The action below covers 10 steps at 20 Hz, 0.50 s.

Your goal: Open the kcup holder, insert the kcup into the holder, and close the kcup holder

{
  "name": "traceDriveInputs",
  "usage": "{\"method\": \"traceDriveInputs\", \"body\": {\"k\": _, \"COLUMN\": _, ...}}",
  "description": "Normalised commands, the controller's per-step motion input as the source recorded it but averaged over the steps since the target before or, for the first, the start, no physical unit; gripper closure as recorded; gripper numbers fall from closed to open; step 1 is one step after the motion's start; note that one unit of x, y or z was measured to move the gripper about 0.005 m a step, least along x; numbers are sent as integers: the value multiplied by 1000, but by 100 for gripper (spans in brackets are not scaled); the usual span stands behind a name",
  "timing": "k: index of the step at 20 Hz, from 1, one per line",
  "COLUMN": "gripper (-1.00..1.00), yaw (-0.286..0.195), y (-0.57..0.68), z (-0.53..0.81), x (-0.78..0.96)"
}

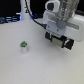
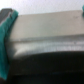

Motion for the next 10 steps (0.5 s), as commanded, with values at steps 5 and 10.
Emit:
{"method": "traceDriveInputs", "body": {"k": 5, "gripper": -100, "yaw": -92, "y": -115, "z": 293, "x": 172}}
{"method": "traceDriveInputs", "body": {"k": 10, "gripper": -100, "yaw": -138, "y": -339, "z": 360, "x": 81}}
